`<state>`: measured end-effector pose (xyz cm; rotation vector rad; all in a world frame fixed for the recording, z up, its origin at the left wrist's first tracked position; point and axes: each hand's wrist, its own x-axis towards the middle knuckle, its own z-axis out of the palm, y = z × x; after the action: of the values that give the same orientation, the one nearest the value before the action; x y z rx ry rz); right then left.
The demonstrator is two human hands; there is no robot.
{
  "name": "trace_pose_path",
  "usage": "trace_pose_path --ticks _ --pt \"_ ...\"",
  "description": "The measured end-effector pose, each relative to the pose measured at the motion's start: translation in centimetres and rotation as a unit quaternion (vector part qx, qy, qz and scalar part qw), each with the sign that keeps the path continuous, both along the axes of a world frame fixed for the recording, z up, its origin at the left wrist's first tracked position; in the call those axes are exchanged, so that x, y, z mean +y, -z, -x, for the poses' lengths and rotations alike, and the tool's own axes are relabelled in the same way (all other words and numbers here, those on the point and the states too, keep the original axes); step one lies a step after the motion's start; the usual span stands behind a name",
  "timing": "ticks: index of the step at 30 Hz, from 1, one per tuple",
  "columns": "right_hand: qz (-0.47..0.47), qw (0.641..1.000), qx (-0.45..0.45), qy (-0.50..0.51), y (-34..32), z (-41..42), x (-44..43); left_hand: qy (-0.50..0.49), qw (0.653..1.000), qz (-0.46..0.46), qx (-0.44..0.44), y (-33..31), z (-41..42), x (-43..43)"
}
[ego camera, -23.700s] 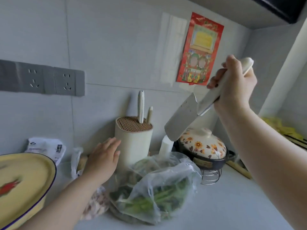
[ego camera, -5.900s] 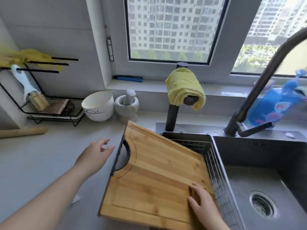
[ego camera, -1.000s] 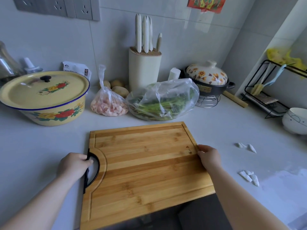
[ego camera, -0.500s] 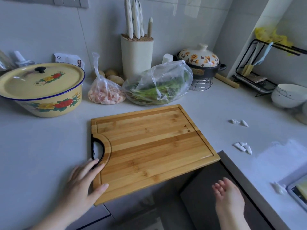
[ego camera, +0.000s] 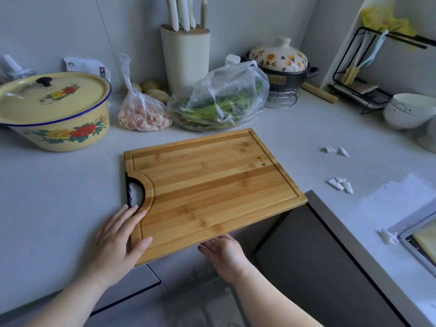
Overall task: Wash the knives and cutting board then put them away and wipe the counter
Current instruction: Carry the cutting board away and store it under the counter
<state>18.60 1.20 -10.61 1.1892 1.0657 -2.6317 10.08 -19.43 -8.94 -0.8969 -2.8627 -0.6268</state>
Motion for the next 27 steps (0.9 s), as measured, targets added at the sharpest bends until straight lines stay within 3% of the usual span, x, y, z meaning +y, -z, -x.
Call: trace_pose_path --ticks 9,12,18,22,27 --pt "0.097 0.992 0.032 0.071 2.2 2.2 -3.6 -0.016 1.0 -0.006 0.013 0.6 0.1 0.1" --pt "0.106 0.992 0.044 0.054 2.5 1.4 -3.4 -0.021 1.0 -0.011 0.007 0.6 0.0 0.0" --pt "0.039 0.999 0.029 -0.016 2.2 -3.9 -2.4 -0.025 0.999 -0.022 -0.014 -0.1 -0.3 0.1" --pt "0.0 1.0 0.009 -0.011 2.3 -7.7 -2.0 -0.015 0.999 -0.018 -0.025 -0.1 -0.1 0.0" --pt "-0.165 0.978 -0.102 -0.075 1.2 -12.3 -0.2 -0.009 0.999 -0.025 -0.029 -0.1 -0.3 0.0"
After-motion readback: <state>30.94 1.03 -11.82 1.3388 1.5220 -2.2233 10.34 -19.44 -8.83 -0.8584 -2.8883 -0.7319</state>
